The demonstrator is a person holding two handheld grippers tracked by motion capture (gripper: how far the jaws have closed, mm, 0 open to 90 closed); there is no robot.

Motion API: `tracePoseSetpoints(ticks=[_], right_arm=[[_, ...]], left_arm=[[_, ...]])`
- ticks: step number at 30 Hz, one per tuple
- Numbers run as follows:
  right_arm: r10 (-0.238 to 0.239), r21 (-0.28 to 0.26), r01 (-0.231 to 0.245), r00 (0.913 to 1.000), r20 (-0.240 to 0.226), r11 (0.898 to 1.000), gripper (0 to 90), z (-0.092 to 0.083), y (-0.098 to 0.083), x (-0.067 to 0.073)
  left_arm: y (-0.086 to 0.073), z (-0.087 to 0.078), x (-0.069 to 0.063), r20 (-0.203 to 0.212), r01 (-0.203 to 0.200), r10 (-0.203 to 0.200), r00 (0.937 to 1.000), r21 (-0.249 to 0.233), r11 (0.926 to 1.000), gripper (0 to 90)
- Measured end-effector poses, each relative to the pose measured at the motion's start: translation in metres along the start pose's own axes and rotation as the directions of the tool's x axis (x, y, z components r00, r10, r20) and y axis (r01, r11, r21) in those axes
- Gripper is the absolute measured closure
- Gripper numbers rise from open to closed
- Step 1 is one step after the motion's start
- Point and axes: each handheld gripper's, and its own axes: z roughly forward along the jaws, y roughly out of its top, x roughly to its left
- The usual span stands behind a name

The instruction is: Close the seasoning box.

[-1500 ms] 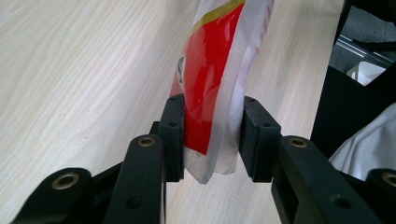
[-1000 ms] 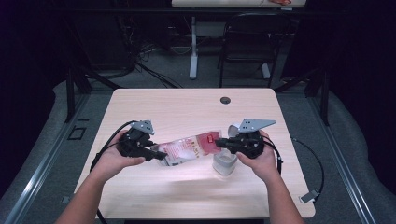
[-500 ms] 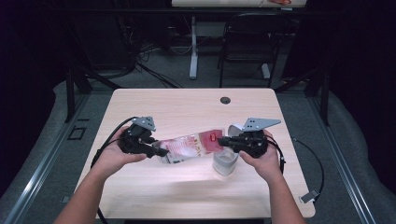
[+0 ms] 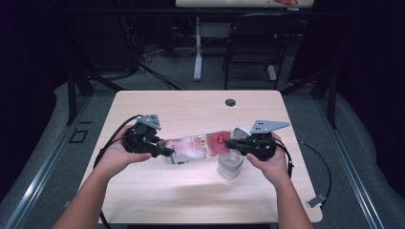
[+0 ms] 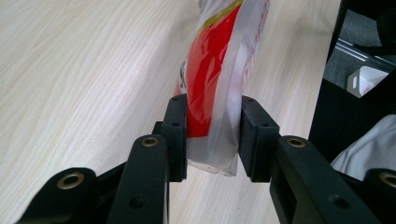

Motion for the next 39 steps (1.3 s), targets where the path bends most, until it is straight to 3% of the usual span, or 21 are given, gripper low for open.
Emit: tracePoseSetpoints(ticks=[26, 27, 28, 31, 32, 33, 39], right_arm=[[0.015, -0.005, -0.015, 0.9998, 0.012, 1.000, 88.1, -0.008, -0.002, -0.003], [0.015, -0.004, -0.015, 0.9998, 0.013, 1.000, 88.1, -0.008, -0.002, -0.004], [0.017, -0.006, -0.017, 0.9998, 0.011, 1.000, 88.1, -0.008, -0.002, -0.004], [0.018, -0.007, -0.018, 0.9997, 0.013, 1.000, 88.1, -0.009, -0.003, -0.005], [0.018, -0.008, -0.018, 0.9998, 0.012, 1.000, 88.1, -0.009, -0.003, -0.005], [0.020, -0.009, -0.019, 0.9997, 0.012, 1.000, 88.1, -0.009, -0.003, -0.005], [0.029, -0.012, -0.029, 0.9995, 0.011, 1.000, 88.2, -0.010, -0.006, -0.008]], left_arm=[[0.013, -0.002, -0.002, 0.000, -0.005, 0.005, 1.0000, -0.018, 0.9998, 67.7], [0.014, -0.003, -0.004, -0.026, -0.007, 0.007, 0.9996, 0.000, 1.0000, 67.8], [0.014, -0.002, -0.002, 0.001, -0.006, 0.006, 1.0000, -0.016, 0.9998, 67.7], [0.015, -0.002, -0.002, 0.002, -0.003, 0.003, 1.0000, -0.021, 0.9998, 67.8], [0.016, -0.003, -0.003, -0.022, -0.005, 0.005, 0.9997, -0.007, 1.0000, 67.8], [0.015, -0.002, -0.002, 0.000, -0.002, 0.002, 1.0000, -0.023, 0.9997, 67.7], [0.018, -0.003, -0.002, 0.006, 0.009, -0.009, 0.9999, -0.028, 0.9996, 67.7]])
